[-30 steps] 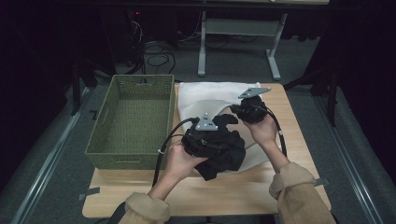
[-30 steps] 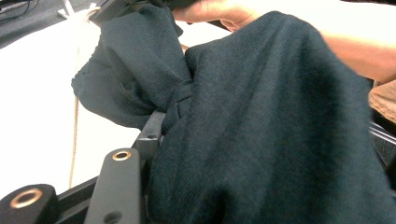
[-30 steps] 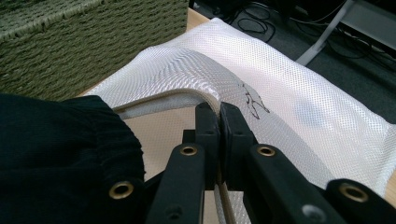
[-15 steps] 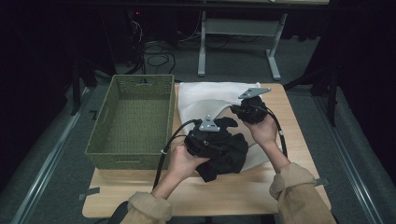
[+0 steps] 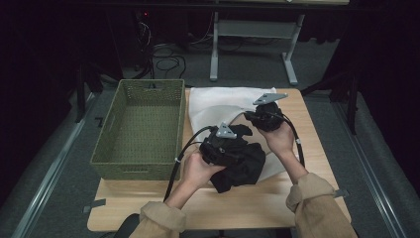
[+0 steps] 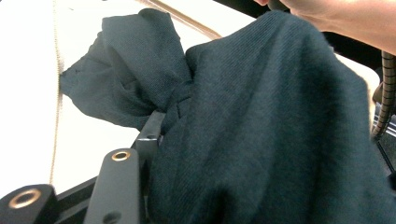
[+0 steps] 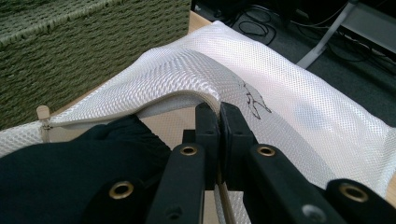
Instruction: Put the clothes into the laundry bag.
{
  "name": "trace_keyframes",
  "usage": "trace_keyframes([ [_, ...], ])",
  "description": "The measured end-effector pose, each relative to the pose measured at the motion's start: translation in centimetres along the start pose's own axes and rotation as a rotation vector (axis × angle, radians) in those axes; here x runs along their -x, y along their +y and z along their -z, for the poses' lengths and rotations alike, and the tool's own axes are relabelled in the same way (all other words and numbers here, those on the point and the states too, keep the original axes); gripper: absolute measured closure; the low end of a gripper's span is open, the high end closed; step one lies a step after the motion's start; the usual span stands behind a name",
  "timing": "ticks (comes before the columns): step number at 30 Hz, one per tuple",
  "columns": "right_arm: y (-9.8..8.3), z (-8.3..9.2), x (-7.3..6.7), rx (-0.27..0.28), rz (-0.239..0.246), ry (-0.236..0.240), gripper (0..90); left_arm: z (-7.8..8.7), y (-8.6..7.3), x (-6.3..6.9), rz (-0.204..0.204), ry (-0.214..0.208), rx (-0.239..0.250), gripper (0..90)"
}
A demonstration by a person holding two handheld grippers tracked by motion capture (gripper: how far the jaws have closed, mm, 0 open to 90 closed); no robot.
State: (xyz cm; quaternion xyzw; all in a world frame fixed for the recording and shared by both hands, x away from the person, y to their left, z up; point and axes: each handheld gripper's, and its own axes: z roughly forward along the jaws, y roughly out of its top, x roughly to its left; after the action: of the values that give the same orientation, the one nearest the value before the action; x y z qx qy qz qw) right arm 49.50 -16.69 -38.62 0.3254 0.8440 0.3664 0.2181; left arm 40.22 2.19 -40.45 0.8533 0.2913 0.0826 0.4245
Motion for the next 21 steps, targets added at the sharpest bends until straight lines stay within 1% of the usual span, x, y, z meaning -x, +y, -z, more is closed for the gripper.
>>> trace_keyframes([
  [4,0.0,0.1,0.1,0.007,0.008,0.0,88.1,-0.4,0.2,-0.1,0.001,0.008,-0.002,47.2],
  [5,0.0,0.2,0.0,0.004,-0.001,-0.001,88.1,-0.4,0.3,-0.2,0.003,0.008,-0.003,47.2],
  [9,0.0,0.4,0.1,0.01,0.007,0.001,88.1,-1.0,0.5,-0.2,0.006,0.015,-0.01,47.0],
  [11,0.0,0.5,0.0,0.012,0.008,0.001,88.2,-1.2,0.7,-0.3,0.0,0.026,-0.018,47.0],
  [14,0.0,0.6,0.0,0.011,0.01,0.003,88.1,-1.5,0.9,-0.5,0.002,0.037,-0.018,46.9],
  [17,0.0,0.7,0.1,0.012,0.008,0.003,88.1,-1.8,1.0,-0.6,0.013,0.042,-0.015,46.9],
  [21,0.0,0.8,-0.1,0.018,0.012,0.005,88.1,-2.3,0.9,-1.0,0.028,0.056,-0.024,46.7],
])
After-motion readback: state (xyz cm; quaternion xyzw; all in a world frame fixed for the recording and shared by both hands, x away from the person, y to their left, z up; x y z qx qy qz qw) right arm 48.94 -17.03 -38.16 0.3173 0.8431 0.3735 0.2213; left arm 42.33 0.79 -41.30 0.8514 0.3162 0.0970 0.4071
